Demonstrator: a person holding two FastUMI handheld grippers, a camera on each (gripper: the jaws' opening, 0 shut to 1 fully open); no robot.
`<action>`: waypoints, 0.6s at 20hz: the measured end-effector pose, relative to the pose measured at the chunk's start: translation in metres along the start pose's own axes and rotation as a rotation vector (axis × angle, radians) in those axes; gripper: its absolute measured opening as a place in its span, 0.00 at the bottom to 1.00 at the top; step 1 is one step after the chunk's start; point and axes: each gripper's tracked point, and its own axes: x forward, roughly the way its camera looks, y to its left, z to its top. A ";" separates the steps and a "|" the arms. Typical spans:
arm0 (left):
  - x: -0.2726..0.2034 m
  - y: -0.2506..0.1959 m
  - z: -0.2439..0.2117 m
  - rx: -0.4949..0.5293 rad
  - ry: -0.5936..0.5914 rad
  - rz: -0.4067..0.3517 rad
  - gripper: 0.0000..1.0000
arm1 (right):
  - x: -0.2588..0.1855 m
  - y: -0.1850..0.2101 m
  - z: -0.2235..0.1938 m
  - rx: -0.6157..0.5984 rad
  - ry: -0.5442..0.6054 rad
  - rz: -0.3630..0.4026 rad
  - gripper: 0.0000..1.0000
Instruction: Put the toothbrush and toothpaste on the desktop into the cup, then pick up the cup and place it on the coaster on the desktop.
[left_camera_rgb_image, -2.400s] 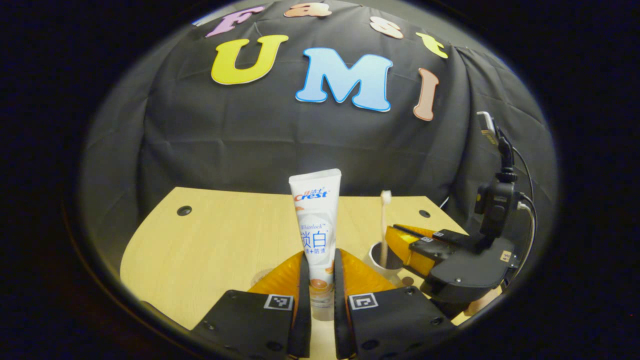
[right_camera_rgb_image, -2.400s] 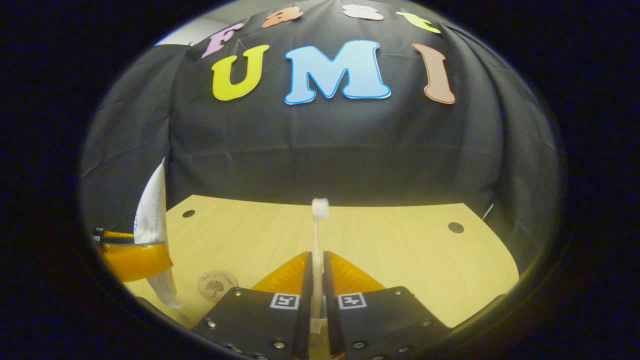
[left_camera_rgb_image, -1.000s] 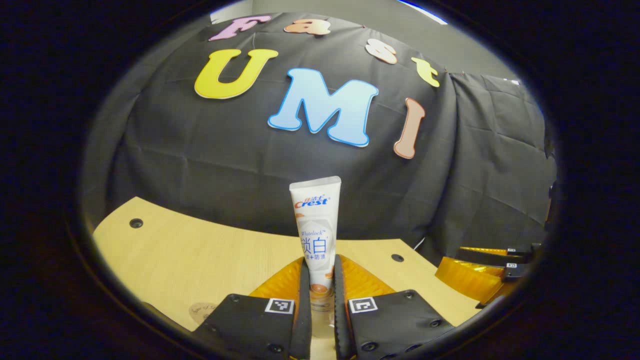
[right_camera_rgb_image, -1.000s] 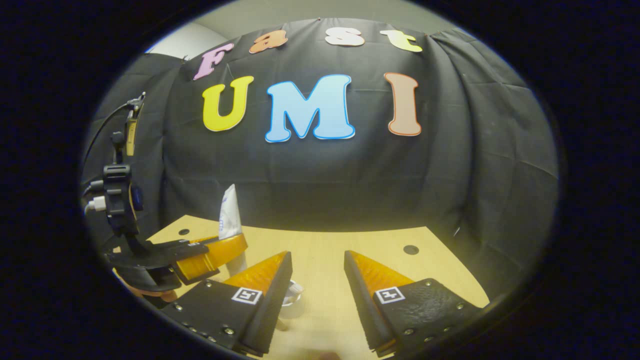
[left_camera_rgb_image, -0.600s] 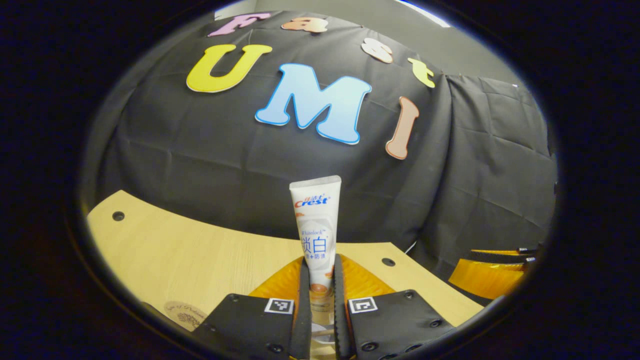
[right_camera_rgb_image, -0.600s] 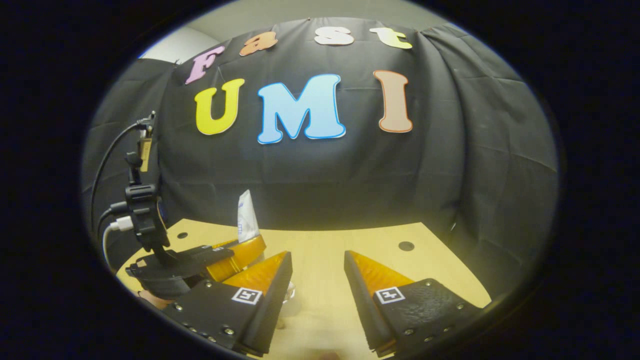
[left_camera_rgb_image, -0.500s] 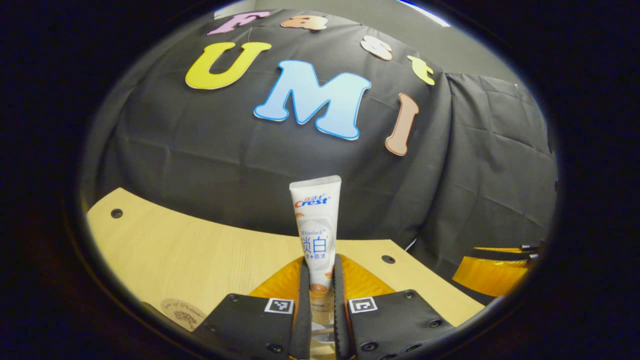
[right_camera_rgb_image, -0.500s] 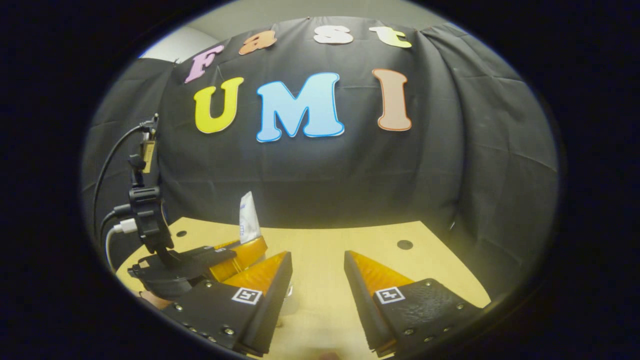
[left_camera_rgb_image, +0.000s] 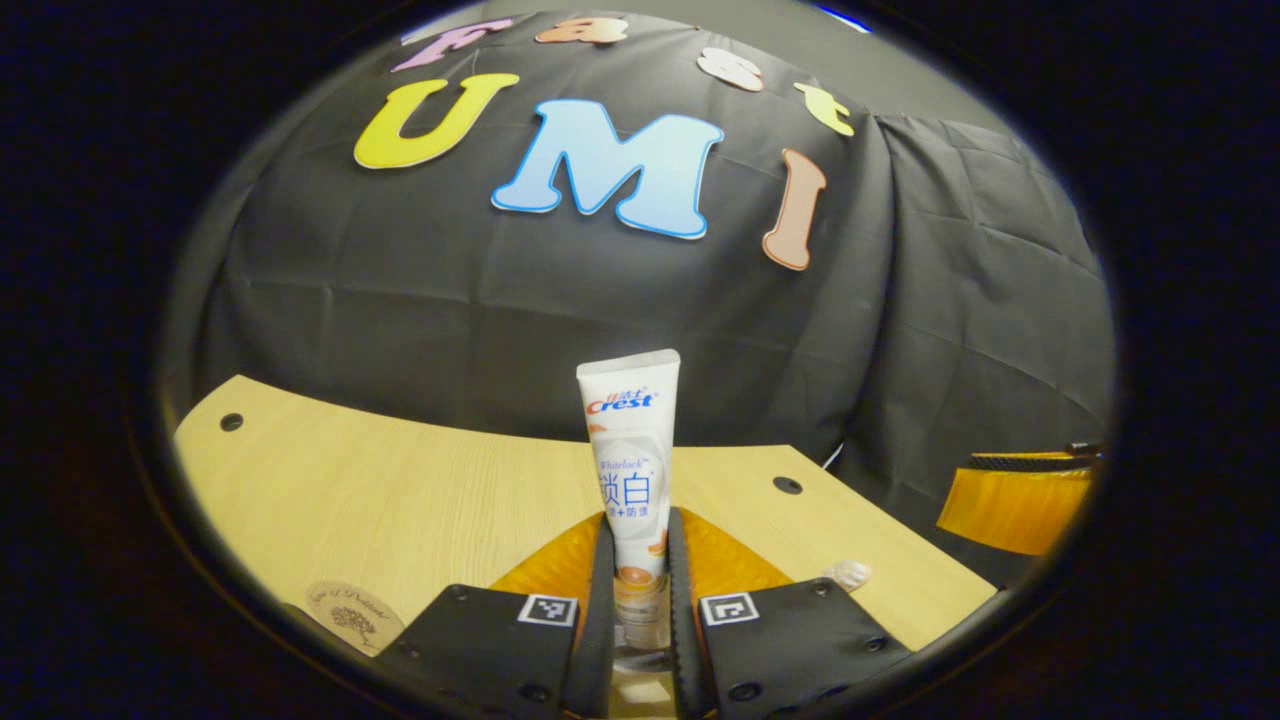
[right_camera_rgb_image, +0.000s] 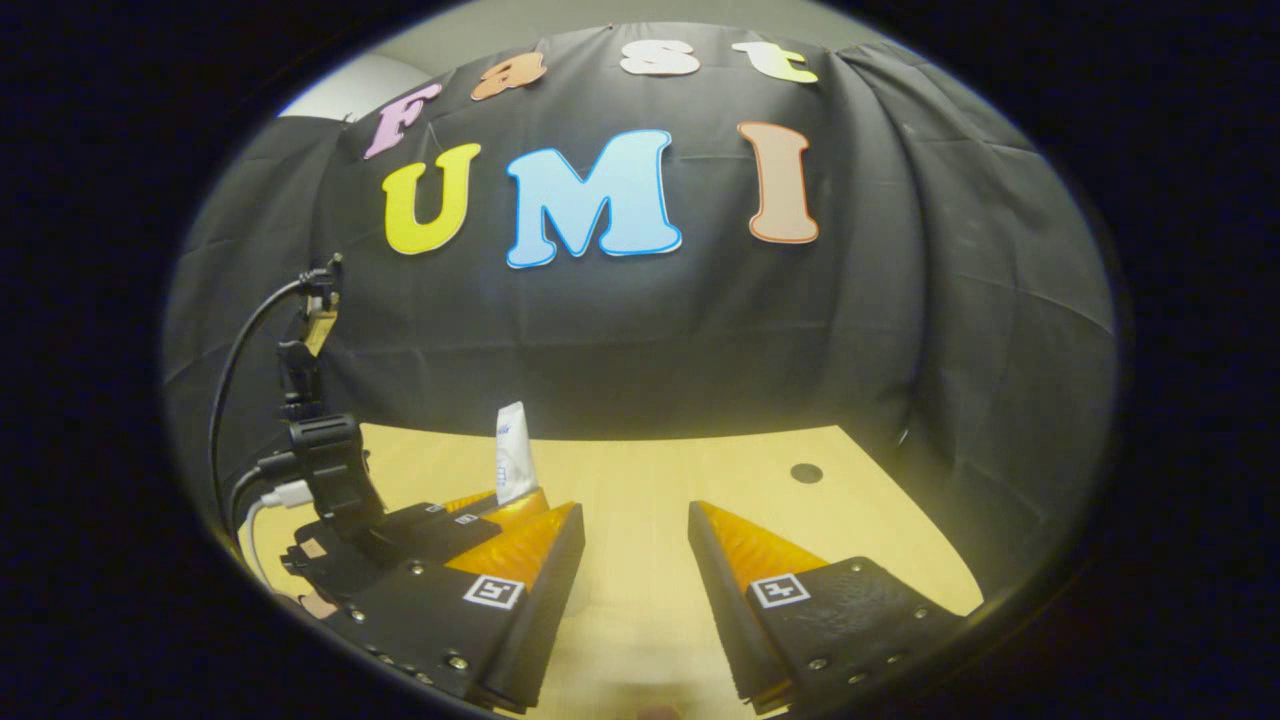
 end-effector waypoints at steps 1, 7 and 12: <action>-0.001 -0.001 -0.001 -0.002 0.005 -0.005 0.33 | -0.001 0.001 -0.001 -0.001 0.002 0.002 0.67; -0.020 0.014 -0.004 -0.041 0.012 0.037 0.89 | -0.003 0.007 -0.006 -0.009 0.014 0.019 0.67; -0.032 0.022 0.005 -0.029 -0.005 0.056 0.92 | -0.004 0.017 -0.009 -0.006 0.023 0.041 0.68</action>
